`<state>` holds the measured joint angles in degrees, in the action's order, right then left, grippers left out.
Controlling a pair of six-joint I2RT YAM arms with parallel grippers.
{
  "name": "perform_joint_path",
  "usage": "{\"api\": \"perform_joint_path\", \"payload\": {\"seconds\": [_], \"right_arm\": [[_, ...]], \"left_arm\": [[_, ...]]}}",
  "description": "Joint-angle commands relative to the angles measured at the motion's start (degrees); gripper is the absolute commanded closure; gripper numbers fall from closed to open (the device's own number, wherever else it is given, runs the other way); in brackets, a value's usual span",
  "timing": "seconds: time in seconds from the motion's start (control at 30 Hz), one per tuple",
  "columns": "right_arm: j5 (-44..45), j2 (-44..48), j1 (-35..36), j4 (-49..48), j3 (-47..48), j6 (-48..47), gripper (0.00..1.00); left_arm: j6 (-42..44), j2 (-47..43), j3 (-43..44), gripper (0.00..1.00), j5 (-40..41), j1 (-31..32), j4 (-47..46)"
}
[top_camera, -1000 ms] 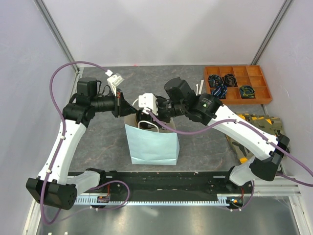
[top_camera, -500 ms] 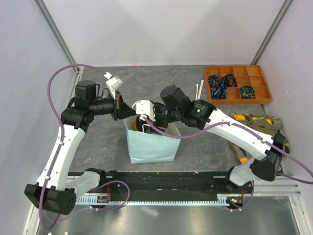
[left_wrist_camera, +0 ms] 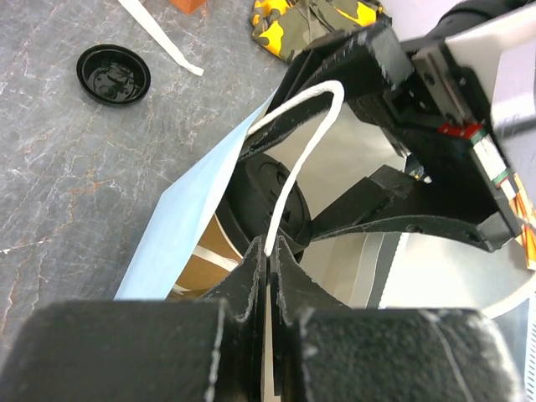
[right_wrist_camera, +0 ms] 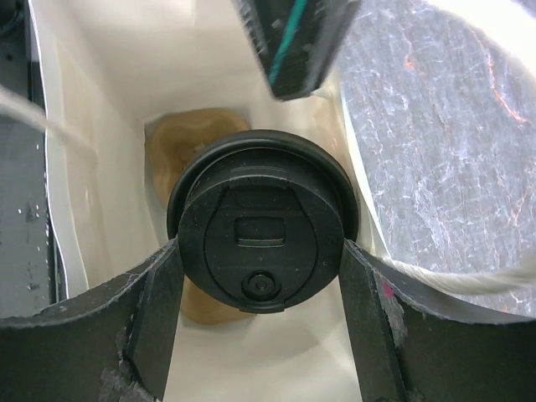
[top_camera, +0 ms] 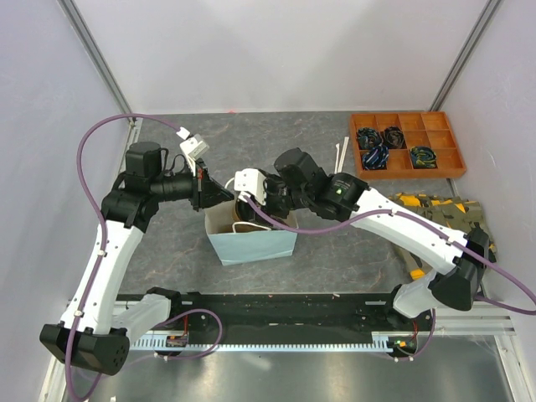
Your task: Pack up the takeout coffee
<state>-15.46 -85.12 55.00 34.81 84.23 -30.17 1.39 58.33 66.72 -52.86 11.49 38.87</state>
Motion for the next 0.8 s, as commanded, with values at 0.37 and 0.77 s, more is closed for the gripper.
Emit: {"api": "perform_joint_path", "payload": {"seconds": [0.37,0.77], "right_arm": [[0.96,4.70,-0.95,-1.41,9.29,5.30,0.75],[2.81,8.30,-1.21,5.00,11.40,4.51,0.76]], "left_arm": [[3.89,1.53,0.69,0.98,-0.22,0.20,0.24],[3.62,4.60,2.01,0.98,0.74,0.03,0.50]]}}
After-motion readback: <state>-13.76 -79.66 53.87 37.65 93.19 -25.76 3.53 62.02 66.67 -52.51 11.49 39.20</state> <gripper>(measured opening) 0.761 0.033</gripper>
